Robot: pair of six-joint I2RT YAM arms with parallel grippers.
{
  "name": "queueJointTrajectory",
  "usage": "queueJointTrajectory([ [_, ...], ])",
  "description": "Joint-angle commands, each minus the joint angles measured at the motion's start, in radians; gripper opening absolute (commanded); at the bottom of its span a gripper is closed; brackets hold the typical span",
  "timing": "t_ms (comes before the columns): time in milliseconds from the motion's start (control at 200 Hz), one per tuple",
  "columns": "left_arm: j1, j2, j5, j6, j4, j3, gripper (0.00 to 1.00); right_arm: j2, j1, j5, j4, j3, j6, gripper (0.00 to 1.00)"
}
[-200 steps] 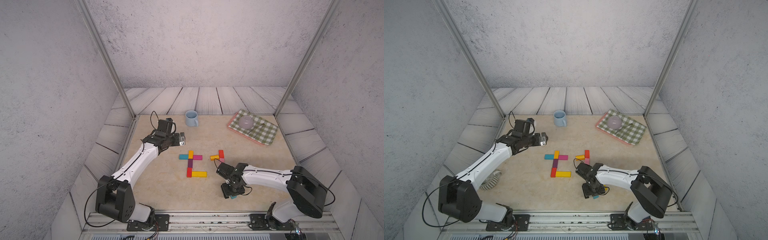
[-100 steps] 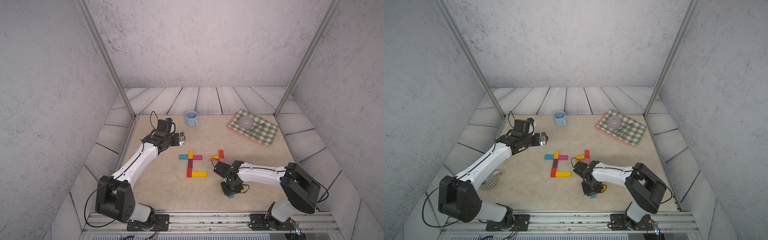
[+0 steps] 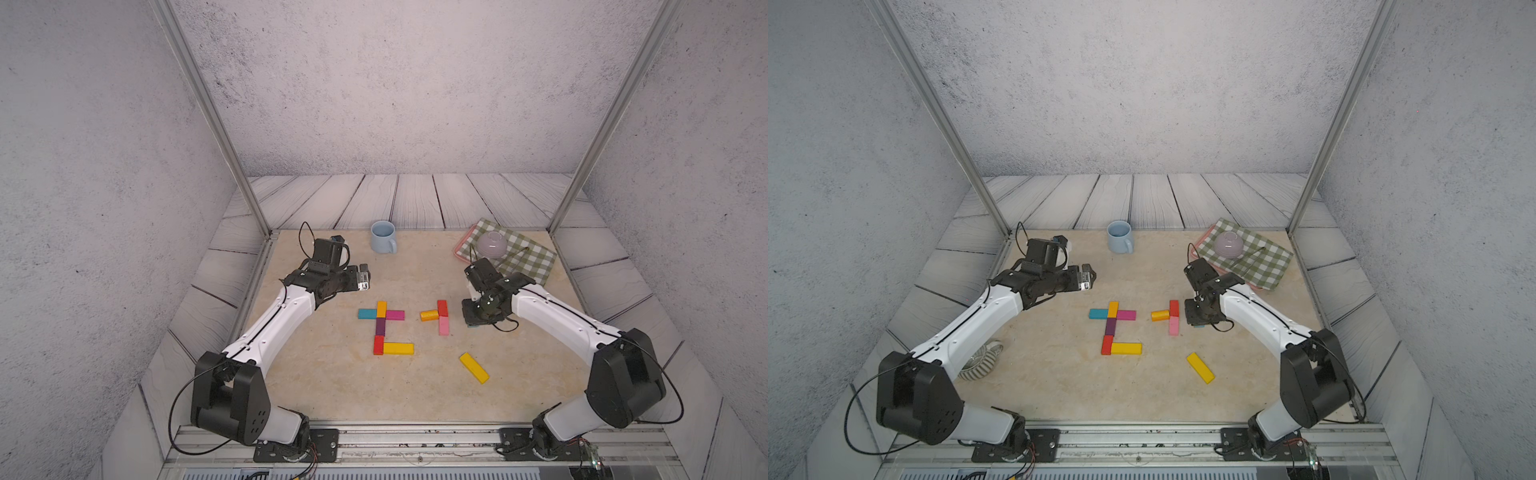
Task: Assemble the letter t with building blocks
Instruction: Assemble the building block at the center of the board.
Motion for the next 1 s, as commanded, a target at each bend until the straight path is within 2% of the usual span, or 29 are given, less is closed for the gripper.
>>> queueJointTrajectory([
  [0,0.011,-0.016,0.012,-0.006,0.015,-0.010,0.99,-0.015,0.006,-0.005,0.224,-0.041,-0.287,0.07],
  [70,0.010,-0.013,0.017,-0.006,0.020,-0.012,0.99,0.041,0.003,-0.003,0.247,-0.010,-0.419,0.05],
  [165,0.010,-0.008,0.028,0.001,0.027,-0.016,0.99,0.157,-0.012,-0.017,0.131,0.104,-0.577,0.04],
  [215,0.010,-0.008,0.028,0.002,0.028,-0.016,0.99,0.218,-0.013,0.028,0.061,0.156,-0.663,0.00],
  [300,0.010,-0.010,0.025,0.002,0.028,-0.018,0.99,0.291,-0.024,0.119,-0.006,0.206,-0.754,0.00],
  [410,0.010,-0.009,0.026,0.002,0.030,-0.020,0.99,0.283,-0.037,0.188,0.052,0.149,-0.922,0.00],
  [485,0.012,-0.007,0.031,0.000,0.032,-0.018,0.99,0.247,-0.059,0.143,0.125,0.084,-1.032,0.00],
  [561,0.012,-0.006,0.039,0.000,0.035,-0.018,0.99,0.272,-0.104,0.022,0.027,0.133,-1.100,0.00],
  [626,0.012,-0.006,0.049,0.000,0.042,-0.022,0.99,0.302,-0.105,0.014,-0.026,0.146,-1.226,0.00],
  [746,0.012,-0.005,0.050,-0.001,0.041,-0.021,1.00,0.356,-0.111,0.054,-0.075,0.202,-1.271,0.00],
  [781,0.013,-0.007,0.050,-0.001,0.041,-0.021,0.99,0.370,-0.111,0.043,-0.103,0.222,-1.291,0.00],
  [836,0.013,-0.006,0.049,-0.001,0.042,-0.021,0.99,0.391,-0.111,0.023,-0.143,0.253,-1.326,0.05],
  [996,0.015,-0.006,0.046,-0.001,0.041,-0.021,0.99,0.409,-0.108,0.001,-0.146,0.269,-1.379,0.06],
])
